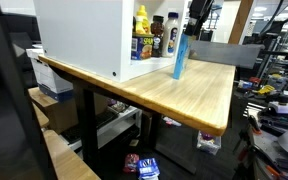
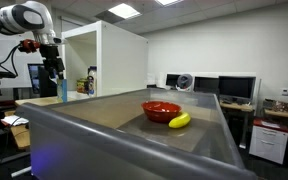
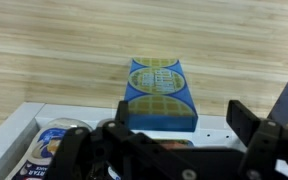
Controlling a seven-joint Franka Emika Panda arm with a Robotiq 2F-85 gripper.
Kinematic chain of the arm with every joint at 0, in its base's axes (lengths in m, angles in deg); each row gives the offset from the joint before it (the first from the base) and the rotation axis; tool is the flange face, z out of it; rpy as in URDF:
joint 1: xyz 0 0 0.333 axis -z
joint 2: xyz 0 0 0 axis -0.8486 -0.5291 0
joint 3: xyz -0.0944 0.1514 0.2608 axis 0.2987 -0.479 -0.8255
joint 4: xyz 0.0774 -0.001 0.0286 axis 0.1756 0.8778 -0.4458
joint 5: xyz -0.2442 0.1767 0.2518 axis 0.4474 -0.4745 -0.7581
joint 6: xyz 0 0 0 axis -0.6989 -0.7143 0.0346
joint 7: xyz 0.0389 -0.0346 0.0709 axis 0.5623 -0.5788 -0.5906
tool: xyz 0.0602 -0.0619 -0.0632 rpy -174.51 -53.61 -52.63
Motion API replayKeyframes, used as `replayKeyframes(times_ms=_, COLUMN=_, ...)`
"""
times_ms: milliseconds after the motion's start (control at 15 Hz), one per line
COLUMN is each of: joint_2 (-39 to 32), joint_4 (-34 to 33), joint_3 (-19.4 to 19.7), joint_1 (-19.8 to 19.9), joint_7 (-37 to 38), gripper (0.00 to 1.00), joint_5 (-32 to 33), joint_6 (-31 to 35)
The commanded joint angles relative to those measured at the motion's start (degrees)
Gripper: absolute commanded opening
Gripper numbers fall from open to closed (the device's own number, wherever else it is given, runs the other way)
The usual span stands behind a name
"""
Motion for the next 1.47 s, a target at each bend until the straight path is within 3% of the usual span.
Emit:
replayKeyframes(times_ms=0, joint_2=-1.1, joint_4=-1.0, joint_3=-1.0, joint_1=0.3, joint_7=3.8, gripper=1.0, joint_5=2.8, joint_6=-0.1)
replayKeyframes(times_ms=600, joint_2=1.2, joint_4=-0.9, joint_3=0.2, joint_1=-0.2, joint_7=2.6, gripper=1.0, joint_5=2.6, joint_6=-0.7)
replayKeyframes(times_ms=1400, joint_2=-1.6, joint_4=-1.3, joint_3=2.0, joint_1=0.2, joint_7=1.2, gripper=1.0, joint_5=4.5, joint_6=-0.7)
